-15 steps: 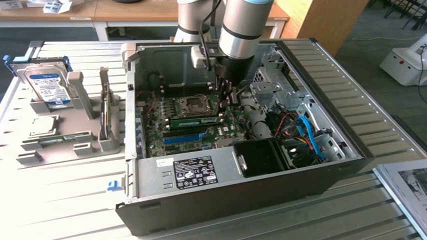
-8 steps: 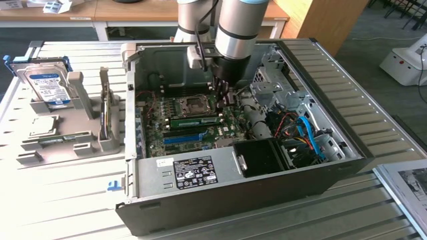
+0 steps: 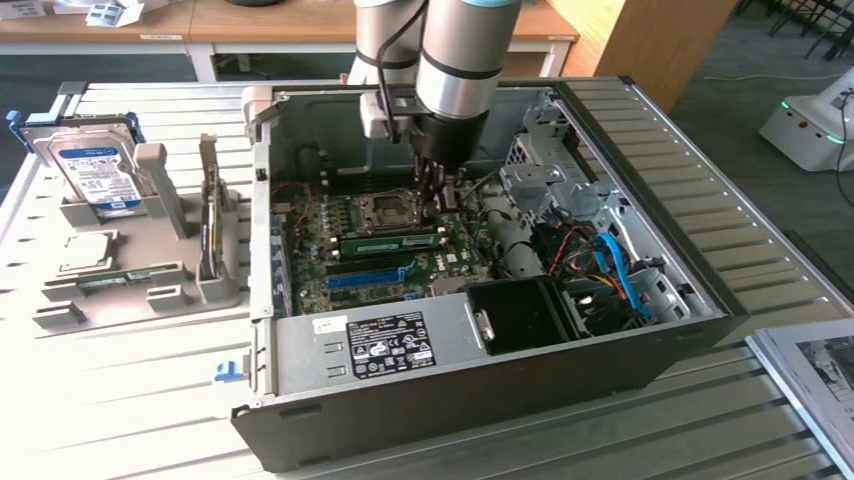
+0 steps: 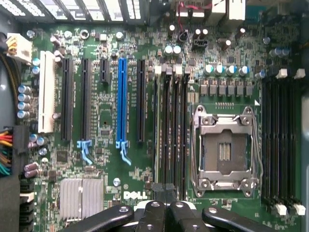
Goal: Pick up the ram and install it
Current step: 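Press down the ram until it locks into place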
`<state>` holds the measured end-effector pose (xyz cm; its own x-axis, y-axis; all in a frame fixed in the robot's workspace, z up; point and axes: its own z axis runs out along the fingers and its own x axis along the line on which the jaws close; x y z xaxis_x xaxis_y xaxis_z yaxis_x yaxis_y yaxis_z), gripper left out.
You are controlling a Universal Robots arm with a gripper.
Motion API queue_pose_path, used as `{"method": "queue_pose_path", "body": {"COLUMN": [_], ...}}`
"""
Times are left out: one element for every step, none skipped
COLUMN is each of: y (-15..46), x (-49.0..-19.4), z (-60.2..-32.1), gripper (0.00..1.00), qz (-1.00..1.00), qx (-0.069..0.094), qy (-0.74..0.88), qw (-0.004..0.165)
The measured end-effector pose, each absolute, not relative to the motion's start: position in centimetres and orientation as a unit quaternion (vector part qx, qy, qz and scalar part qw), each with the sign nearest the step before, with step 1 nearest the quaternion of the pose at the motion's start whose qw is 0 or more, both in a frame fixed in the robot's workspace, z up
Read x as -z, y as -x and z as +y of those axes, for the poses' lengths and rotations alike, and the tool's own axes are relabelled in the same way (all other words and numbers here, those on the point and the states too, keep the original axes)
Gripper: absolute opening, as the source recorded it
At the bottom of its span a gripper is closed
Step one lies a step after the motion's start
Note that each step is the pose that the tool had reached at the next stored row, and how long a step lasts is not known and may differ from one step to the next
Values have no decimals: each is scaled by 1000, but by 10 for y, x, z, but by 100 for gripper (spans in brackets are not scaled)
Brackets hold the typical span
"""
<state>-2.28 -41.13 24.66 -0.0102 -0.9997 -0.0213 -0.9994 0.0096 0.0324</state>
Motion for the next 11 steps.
{"method": "queue_pose_path", "body": {"y": [25,27,29,31,33,34,36,38,40,41,43], "x": [-247,-247,-247,-247,-247,-247,-247,-247,-247,-247,-247], "z": [-411,-411,-411,-411,-411,-411,-411,-411,-411,-411,-411], "gripper": [10,10,10,10,10,10,10,10,10,10,10], "qz": [-710,-710,-711,-710,-710,-710,-710,-711,-711,-711,-710], "qx": [19,19,18,18,18,17,17,17,17,17,16], "qy": [-703,-703,-703,-703,-703,-704,-703,-703,-703,-703,-704], "qw": [4,3,3,3,3,2,2,2,2,1,1]}}
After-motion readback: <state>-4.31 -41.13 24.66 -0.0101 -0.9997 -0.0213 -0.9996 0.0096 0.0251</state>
